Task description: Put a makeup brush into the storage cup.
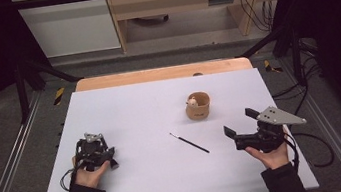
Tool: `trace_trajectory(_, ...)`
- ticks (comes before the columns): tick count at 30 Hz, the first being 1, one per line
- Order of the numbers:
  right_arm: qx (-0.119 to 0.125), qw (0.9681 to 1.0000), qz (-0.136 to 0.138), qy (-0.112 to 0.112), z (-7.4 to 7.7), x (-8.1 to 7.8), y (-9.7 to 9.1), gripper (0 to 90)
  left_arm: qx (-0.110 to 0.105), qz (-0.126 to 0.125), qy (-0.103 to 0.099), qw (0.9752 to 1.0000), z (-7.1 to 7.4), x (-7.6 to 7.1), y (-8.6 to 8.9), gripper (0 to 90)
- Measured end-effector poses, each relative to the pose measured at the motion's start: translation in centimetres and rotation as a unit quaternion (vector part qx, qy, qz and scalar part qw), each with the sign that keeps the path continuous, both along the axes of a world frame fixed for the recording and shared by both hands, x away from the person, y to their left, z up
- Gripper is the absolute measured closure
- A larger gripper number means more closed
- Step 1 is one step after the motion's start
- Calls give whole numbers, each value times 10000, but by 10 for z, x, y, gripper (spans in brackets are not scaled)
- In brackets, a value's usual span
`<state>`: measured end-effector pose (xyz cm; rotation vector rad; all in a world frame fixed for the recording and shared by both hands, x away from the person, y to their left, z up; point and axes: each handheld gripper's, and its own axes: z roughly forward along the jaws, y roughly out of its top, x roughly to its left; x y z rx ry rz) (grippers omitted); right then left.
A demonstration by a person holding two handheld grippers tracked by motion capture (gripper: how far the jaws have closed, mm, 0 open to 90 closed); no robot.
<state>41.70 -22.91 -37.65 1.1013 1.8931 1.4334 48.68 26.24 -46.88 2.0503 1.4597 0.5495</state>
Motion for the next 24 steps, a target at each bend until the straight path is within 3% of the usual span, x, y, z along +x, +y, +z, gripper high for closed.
trace_trajectory(17,2,10000,-1,5,0,0,0,61,-311,-153,180,9992,2,-1,3,721)
trace_trajectory(24,0,10000,0,3,0,0,-1,61,-225,-272,224,9991,3,-2,3,772)
